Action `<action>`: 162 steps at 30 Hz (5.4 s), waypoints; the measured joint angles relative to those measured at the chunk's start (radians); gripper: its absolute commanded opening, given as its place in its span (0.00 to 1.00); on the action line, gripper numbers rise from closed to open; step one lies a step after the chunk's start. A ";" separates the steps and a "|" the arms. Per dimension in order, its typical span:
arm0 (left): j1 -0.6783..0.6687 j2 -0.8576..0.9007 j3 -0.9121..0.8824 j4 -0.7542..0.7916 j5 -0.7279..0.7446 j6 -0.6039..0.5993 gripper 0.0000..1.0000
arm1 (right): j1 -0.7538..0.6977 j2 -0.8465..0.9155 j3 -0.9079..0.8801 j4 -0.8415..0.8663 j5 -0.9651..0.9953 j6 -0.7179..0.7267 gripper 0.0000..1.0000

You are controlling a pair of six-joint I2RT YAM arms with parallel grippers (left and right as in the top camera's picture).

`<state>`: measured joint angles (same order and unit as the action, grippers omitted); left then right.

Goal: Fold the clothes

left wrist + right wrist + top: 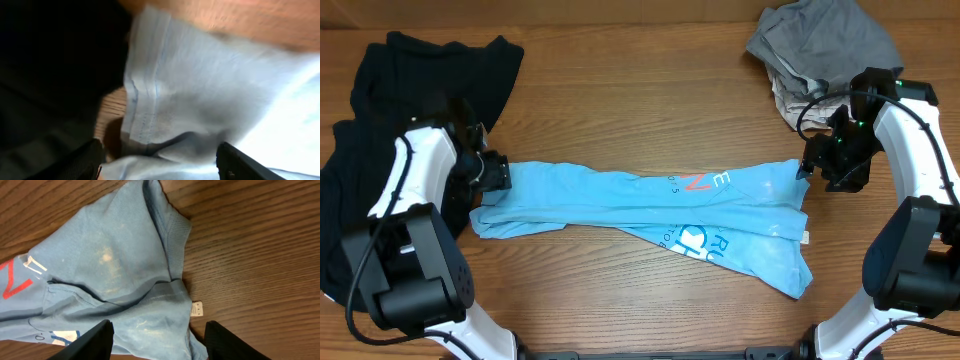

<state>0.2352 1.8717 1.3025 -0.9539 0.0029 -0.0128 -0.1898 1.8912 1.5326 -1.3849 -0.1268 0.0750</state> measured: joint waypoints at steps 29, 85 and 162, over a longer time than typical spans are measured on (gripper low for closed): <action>0.001 -0.029 -0.219 0.297 0.125 -0.033 0.04 | 0.000 0.000 0.000 0.000 -0.008 -0.001 0.63; -0.687 0.008 0.039 0.140 0.195 -0.118 0.04 | 0.000 0.000 0.000 0.040 -0.110 -0.001 0.63; -0.401 0.010 0.368 -0.194 -0.103 -0.082 1.00 | 0.021 -0.062 -0.636 0.494 -0.475 0.018 0.04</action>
<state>-0.1654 1.8816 1.6707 -1.1481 -0.0998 -0.0944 -0.1688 1.8290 0.8970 -0.8909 -0.6022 0.0925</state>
